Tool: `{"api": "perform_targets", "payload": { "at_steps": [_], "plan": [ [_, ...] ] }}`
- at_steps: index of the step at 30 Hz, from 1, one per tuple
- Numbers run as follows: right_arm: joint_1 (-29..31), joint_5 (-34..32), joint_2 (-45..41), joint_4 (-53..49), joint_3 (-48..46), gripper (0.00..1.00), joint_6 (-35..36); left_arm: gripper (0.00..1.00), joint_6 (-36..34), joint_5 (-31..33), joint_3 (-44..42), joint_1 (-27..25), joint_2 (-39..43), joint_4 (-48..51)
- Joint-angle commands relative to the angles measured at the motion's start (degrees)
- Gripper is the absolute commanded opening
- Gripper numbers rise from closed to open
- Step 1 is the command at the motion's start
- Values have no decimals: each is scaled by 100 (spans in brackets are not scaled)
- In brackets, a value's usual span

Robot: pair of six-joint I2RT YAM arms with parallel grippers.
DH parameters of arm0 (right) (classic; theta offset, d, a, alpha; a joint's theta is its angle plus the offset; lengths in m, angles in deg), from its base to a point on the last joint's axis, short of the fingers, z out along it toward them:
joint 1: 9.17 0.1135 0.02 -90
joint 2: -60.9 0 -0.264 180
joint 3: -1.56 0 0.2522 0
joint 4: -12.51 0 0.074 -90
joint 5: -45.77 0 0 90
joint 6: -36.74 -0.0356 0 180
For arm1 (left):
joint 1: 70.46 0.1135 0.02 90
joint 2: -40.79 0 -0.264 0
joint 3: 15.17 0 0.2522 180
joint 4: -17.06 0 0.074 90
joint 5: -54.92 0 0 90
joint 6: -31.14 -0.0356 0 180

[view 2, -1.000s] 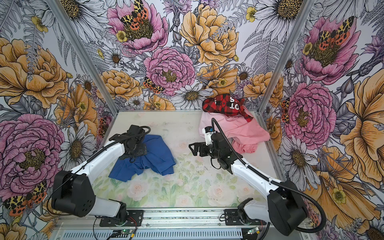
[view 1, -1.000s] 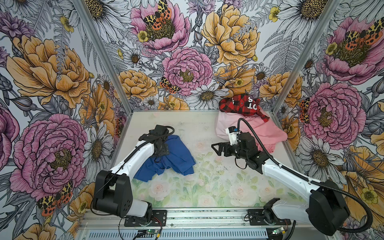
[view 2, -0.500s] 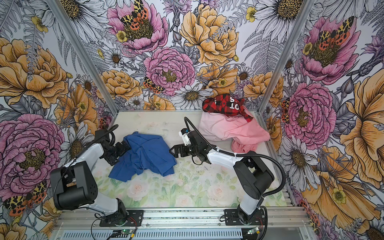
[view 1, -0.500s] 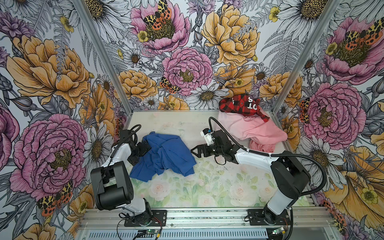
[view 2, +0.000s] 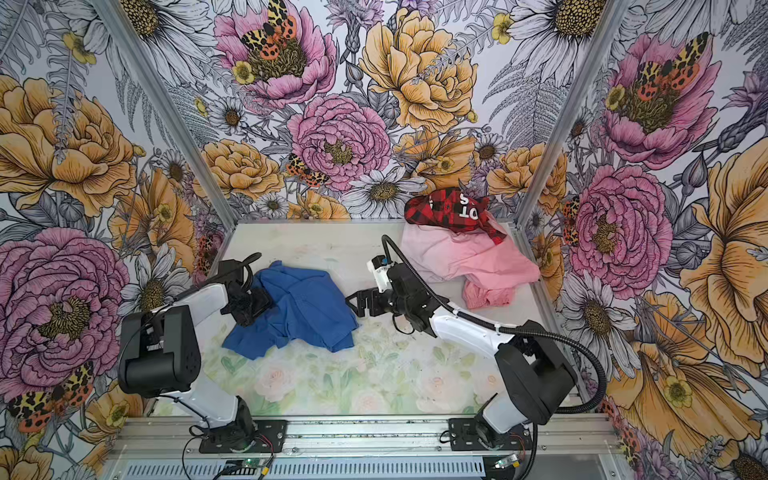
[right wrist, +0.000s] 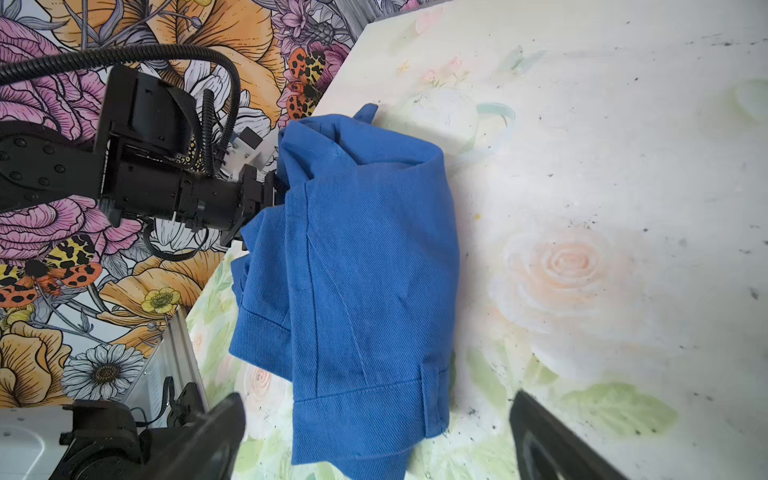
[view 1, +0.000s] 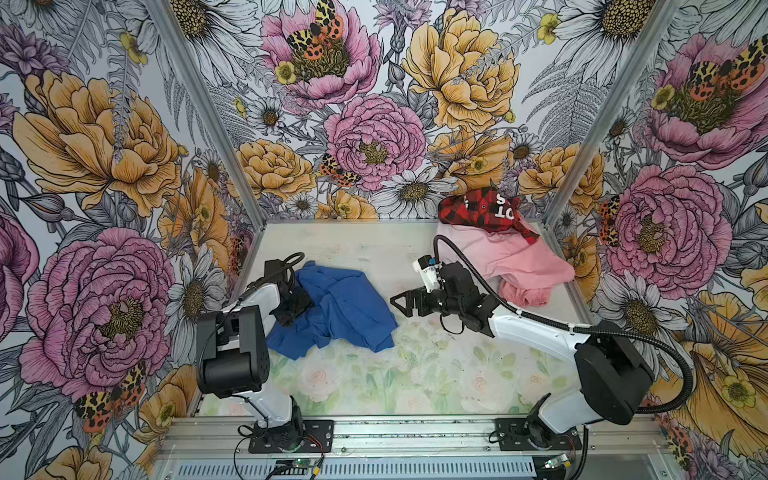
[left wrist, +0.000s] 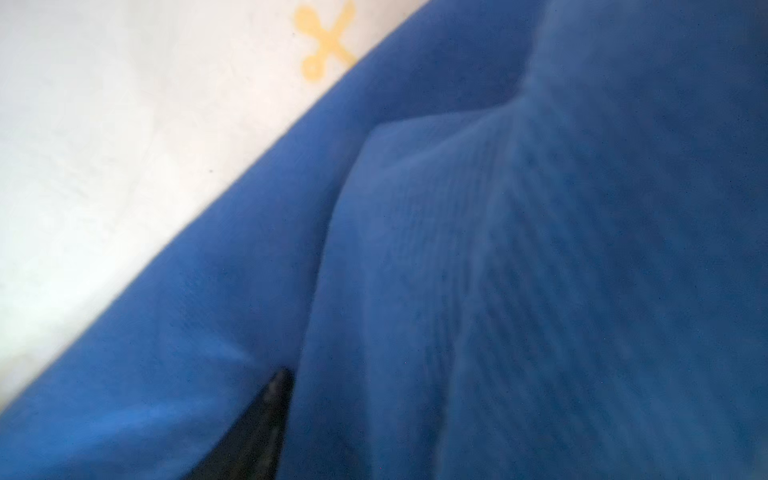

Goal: Pick out a specific cloth from the pile

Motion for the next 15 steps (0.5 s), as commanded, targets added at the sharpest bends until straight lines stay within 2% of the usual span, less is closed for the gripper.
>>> {"api": "perform_targets", "payload": {
  "at_steps": [1, 4, 5, 9, 10, 13, 15],
  "plan": [
    [-58, -109, -386, -56, -108, 99, 98, 36, 177, -50, -182, -51, -20, -181],
    [-86, -92, -493, -166, -120, 100, 110, 11, -130, 291, 352, -50, 556, 388],
    [-92, -75, -522, -197, -112, 99, 119, 0, -274, 672, 720, -111, 724, 711],
    [-98, -131, -597, -199, -145, 100, 145, 0, -1085, 2725, 2365, -678, 829, 2050],
    [-99, -143, -593, -184, -161, 99, 138, 0, -1249, 3041, 2681, -821, 757, 2260],
    [-116, -128, -577, -115, -225, 100, 103, 0, -1698, 3633, 3366, -1370, 490, 2732],
    [-120, -94, -571, -102, -268, 100, 90, 0, -1904, 3617, 3492, -1872, 444, 2798]
  ]
}}
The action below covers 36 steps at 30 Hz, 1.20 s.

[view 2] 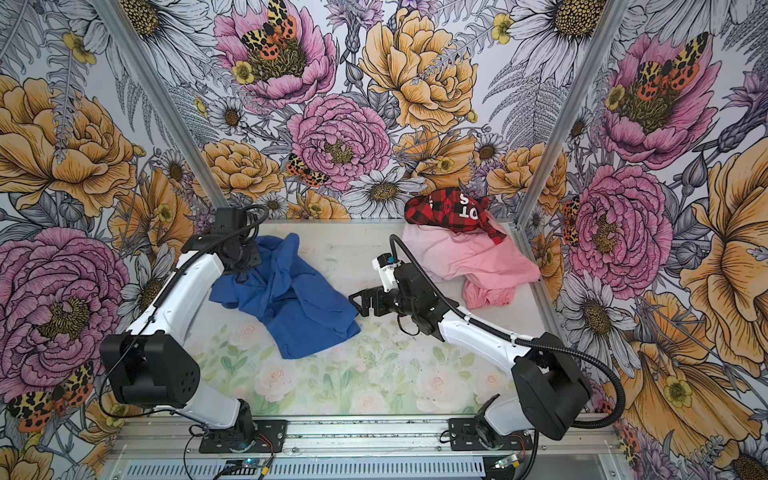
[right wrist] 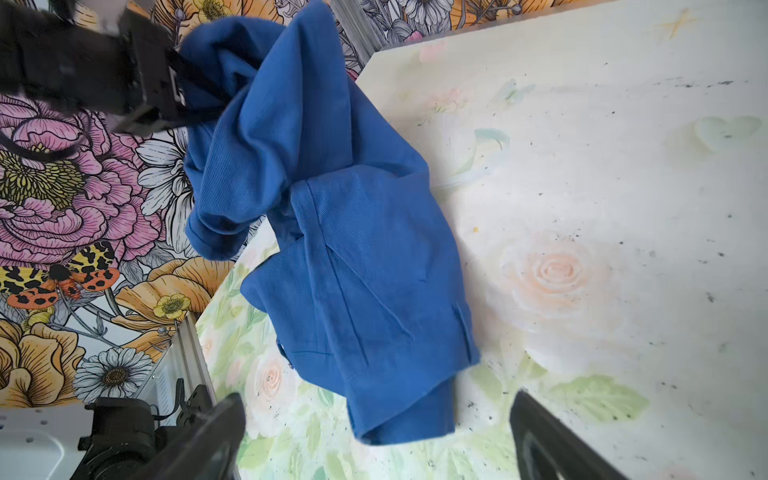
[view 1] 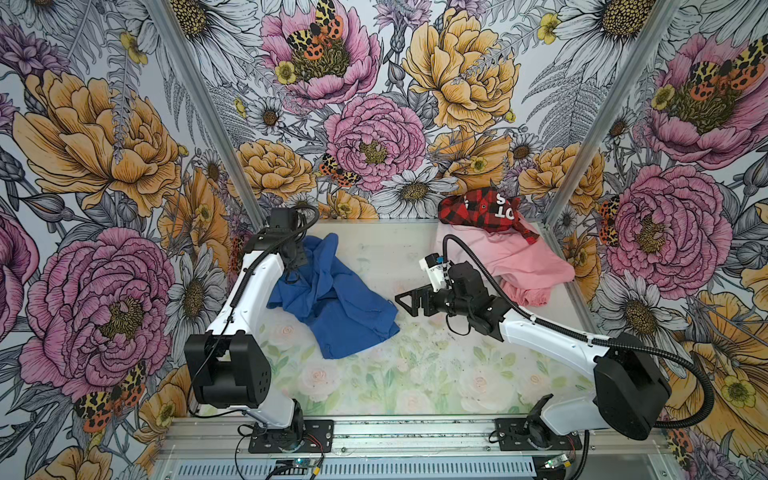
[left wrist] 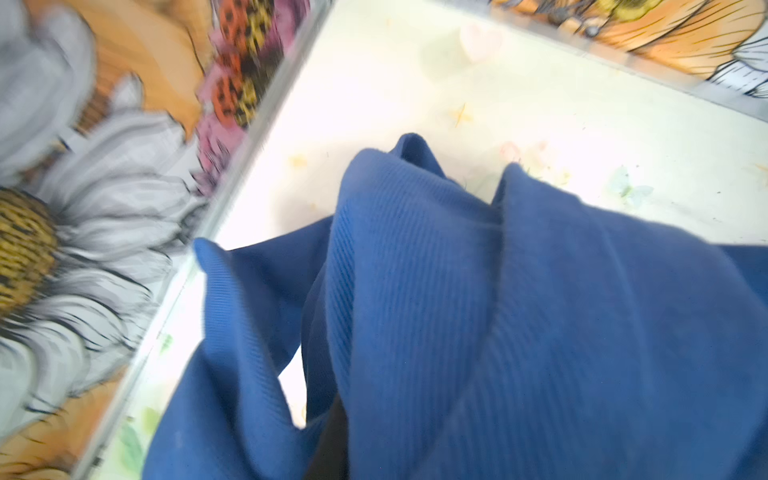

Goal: Pick out a specific cloth from the pile

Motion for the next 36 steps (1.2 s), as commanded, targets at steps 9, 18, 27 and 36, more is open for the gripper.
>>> {"api": "perform_targets", "payload": {
  "at_steps": [9, 18, 27, 36],
  "plan": [
    [-64, -162, -243, -81, -265, 99, 87, 0, 32, -1026, -352, -2051, -60, 623],
    [-74, -135, -223, -90, -260, 99, 77, 0, 625, -4429, -2164, -1339, -226, -862],
    [-88, -282, -376, -125, -336, 99, 87, 0, 737, -2097, -2124, -1615, -1461, 79],
    [-284, -294, -311, -271, -265, 100, 138, 0, 512, -1347, -906, -604, -2721, -157]
  ]
}}
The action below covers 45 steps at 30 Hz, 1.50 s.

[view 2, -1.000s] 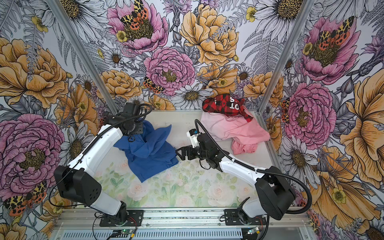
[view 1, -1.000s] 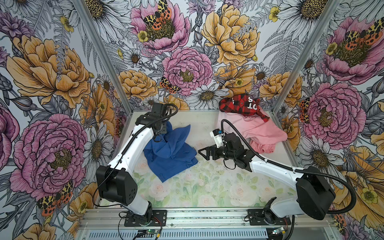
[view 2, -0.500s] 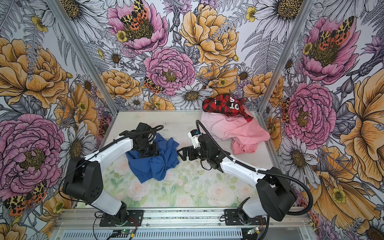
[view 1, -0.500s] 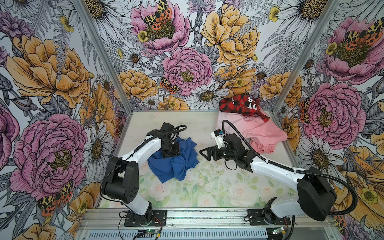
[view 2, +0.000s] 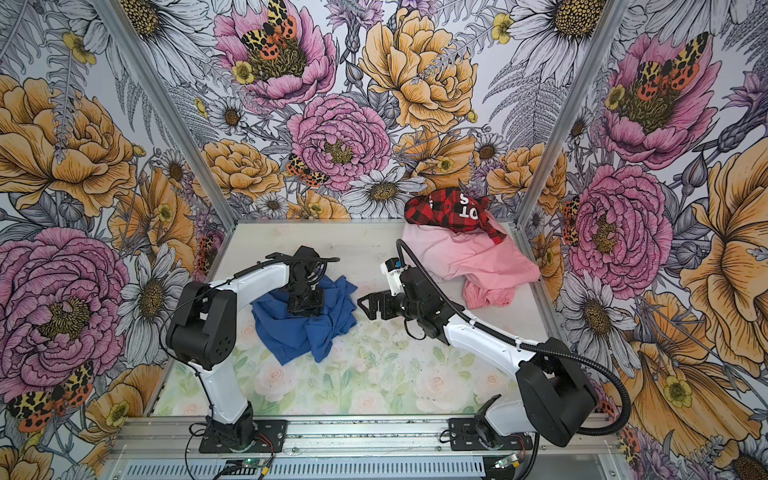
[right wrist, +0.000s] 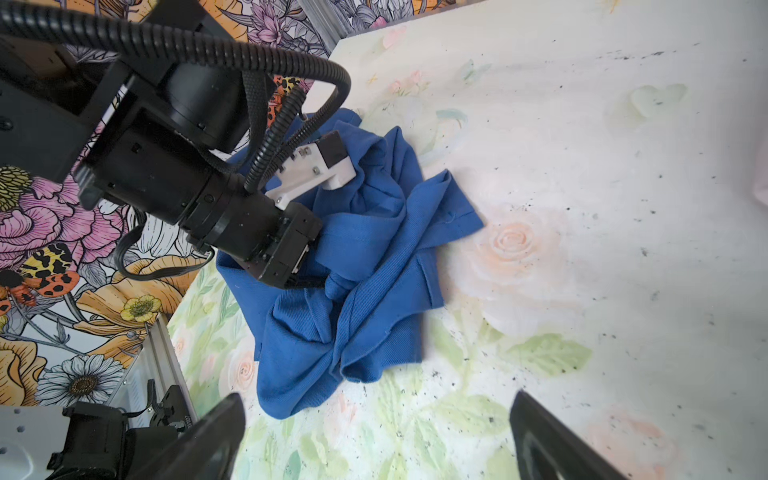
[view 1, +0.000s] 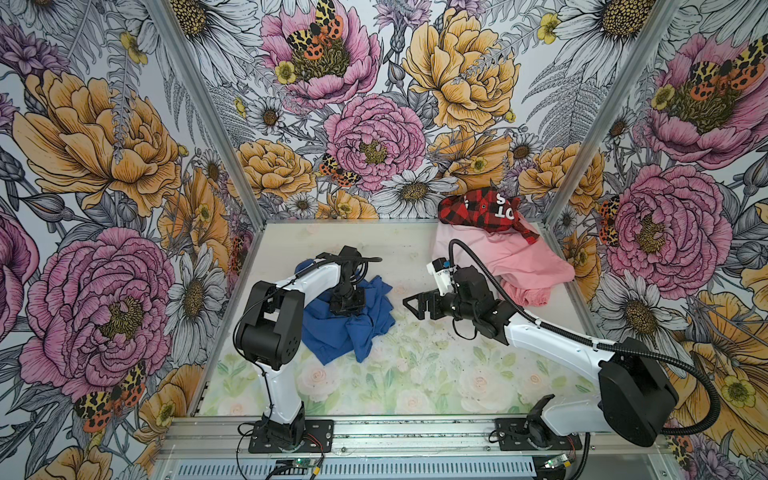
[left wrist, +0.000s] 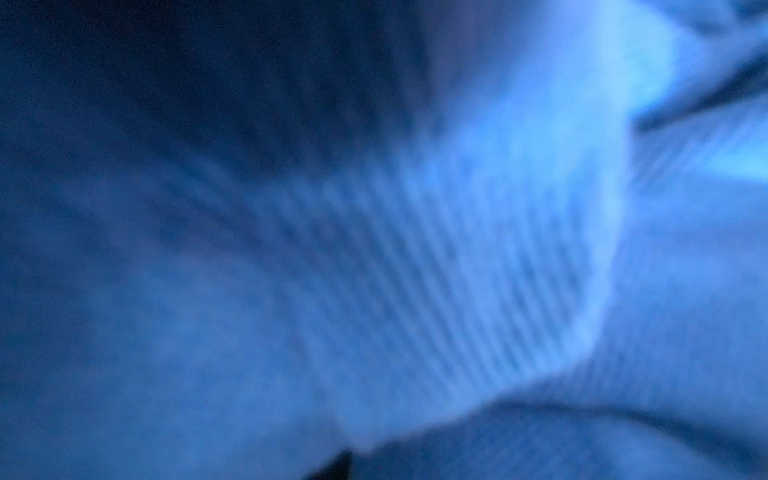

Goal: Pick out a specific cloth from the pile

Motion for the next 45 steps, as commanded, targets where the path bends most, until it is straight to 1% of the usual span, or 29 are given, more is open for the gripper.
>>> {"api": "perform_targets", "payload": {
  "at_steps": [1, 5, 10, 13, 16, 18, 20, 23, 25, 27, 29, 31, 33, 34, 35, 36, 38, 39, 41, 44, 45],
  "plan": [
    [-109, -71, -78, -73, 44, 99, 88, 0, -131, 1559, 300, 767, -861, -396],
    [-239, -48, -77, -220, 136, 99, 123, 0, -444, 1651, 1203, 1296, -1420, -408],
    [-396, -79, -34, -319, 219, 100, 147, 0, -773, 1896, 2275, 1656, -1881, -503],
    [-443, -83, 122, -320, 311, 100, 158, 0, -808, 1886, 2934, 1791, -2209, -556],
    [-446, -66, 292, -311, 460, 100, 150, 0, -927, 1832, 3852, 1725, -2629, -555],
    [-451, -40, 366, -311, 545, 100, 141, 0, -1032, 1562, 4496, 1675, -2987, -535],
    [-451, -63, 350, -311, 572, 99, 141, 0, -1047, 925, 5035, 1679, -3359, -473],
    [-457, -116, 277, -324, 539, 99, 149, 0, -1153, 95, 5471, 1665, -3697, -477],
    [-476, -128, 264, -342, 520, 99, 175, 0, -1191, -325, 5688, 1635, -3870, -481],
    [-503, -104, 289, -377, 533, 100, 186, 0, -1282, -705, 5839, 1593, -3950, -492],
    [-512, -92, 322, -381, 540, 100, 193, 0, -1427, -1316, 6014, 1492, -4002, -488],
    [-510, -84, 356, -381, 574, 100, 193, 0, -1405, -1162, 6026, 1350, -3906, -473],
    [-514, -58, 365, -381, 615, 100, 194, 0, -1239, -740, 5932, 1265, -3711, -463],
    [-514, -43, 350, -381, 624, 99, 185, 19, -1126, -333, 5791, 1262, -3550, -466],
    [-510, -48, 315, -381, 611, 99, 185, 40, -1094, -15, 5599, 1284, -3327, -472],
    [-511, -40, 278, -381, 593, 100, 185, 59, -1114, 278, 5366, 1299, -3062, -486],
    [-516, -54, 193, -381, 535, 99, 223, 76, -1229, 758, 4806, 1321, -2454, -616],
    [-522, -60, 161, -386, 477, 99, 242, 87, -1283, 938, 4459, 1344, -2089, -733],
    [-540, -50, 142, -381, 418, 99, 261, 98, -1277, 1152, 3617, 1440, -1193, -1154],
    [-540, -7, 197, -370, 385, 100, 269, 99, -862, 1321, 2095, 1804, 270, -2099],
    [-539, 17, 215, -360, 383, 99, 259, 99, -746, 1309, 1750, 1966, 667, -2246]
  ]
}}
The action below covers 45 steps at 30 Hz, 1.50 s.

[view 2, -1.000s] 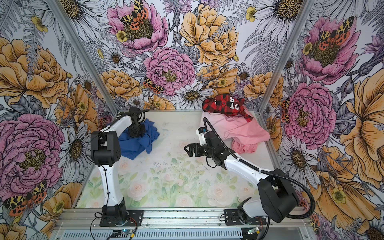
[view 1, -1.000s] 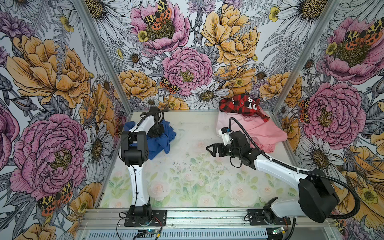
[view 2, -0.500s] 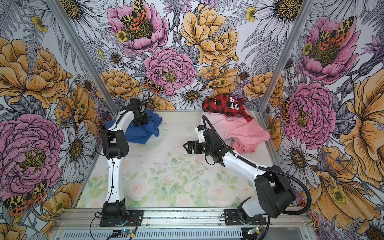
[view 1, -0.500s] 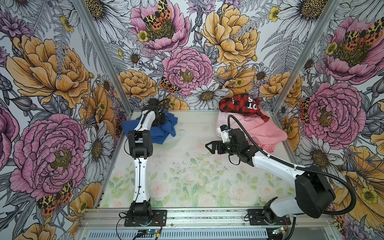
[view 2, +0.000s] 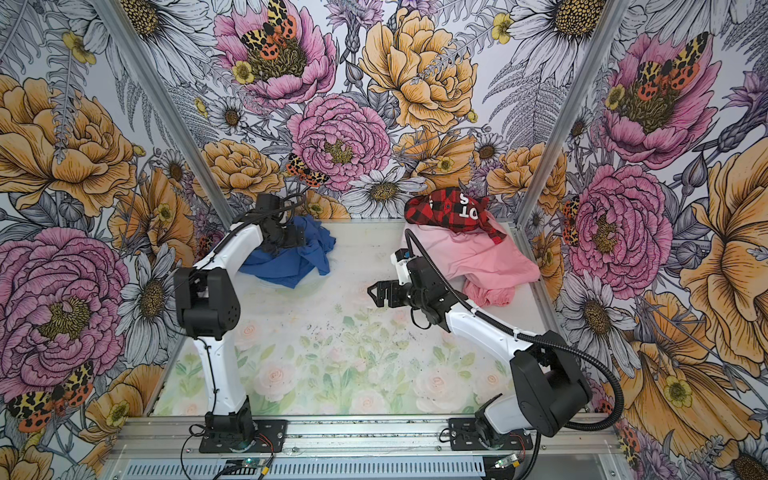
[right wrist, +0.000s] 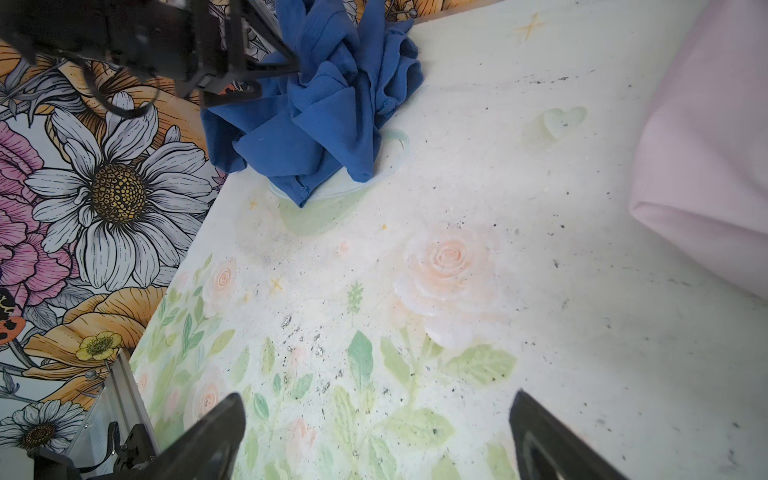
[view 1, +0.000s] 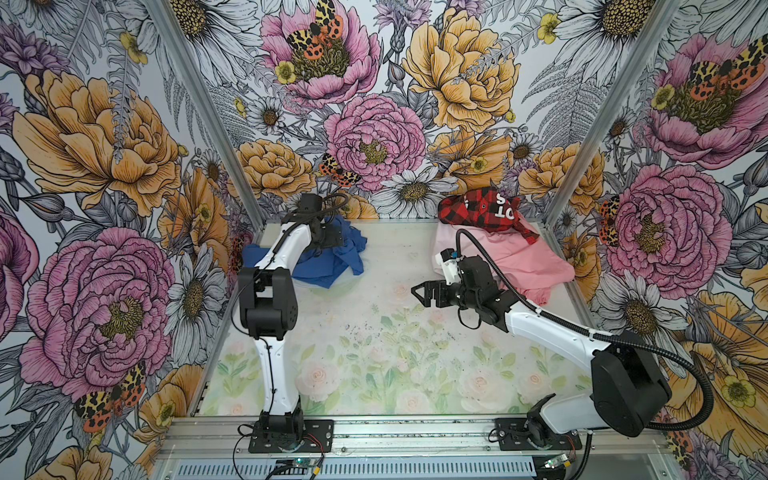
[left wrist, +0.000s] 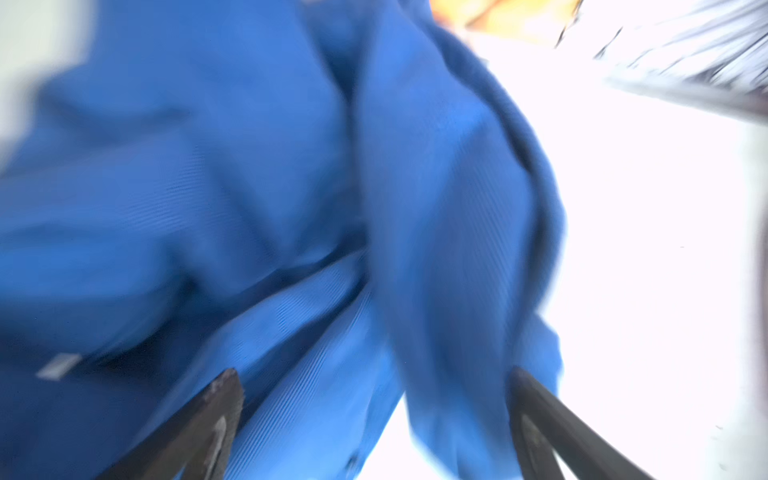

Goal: Pick out a specific cloth from the pile

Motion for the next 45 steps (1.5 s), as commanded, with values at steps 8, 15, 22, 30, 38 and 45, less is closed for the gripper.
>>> {"api": "perform_targets", "payload": {
  "at_steps": [8, 15, 22, 30, 38, 45],
  "plan": [
    [-37, 192, -63, 398, -136, 99, -31, 99, 1152, -109, -1823, 2019, 1186, -548],
    [-30, 130, -170, 400, -323, 100, -78, 99, 1583, -979, -1522, 2522, 207, -1120],
    [-28, 9, -297, 356, -451, 100, -137, 96, 1636, -549, -1024, 2483, -504, -1370],
    [-11, -39, -314, 338, -438, 99, -179, 42, 1605, -682, -1360, 2483, -386, -1766],
    [61, -137, -466, 326, -529, 99, -212, 98, 1757, -563, -1579, 2453, -370, -1809],
    [99, -279, -521, 337, -684, 99, -249, 99, 1572, 99, -1216, 2399, -873, -1316]
  ]
}}
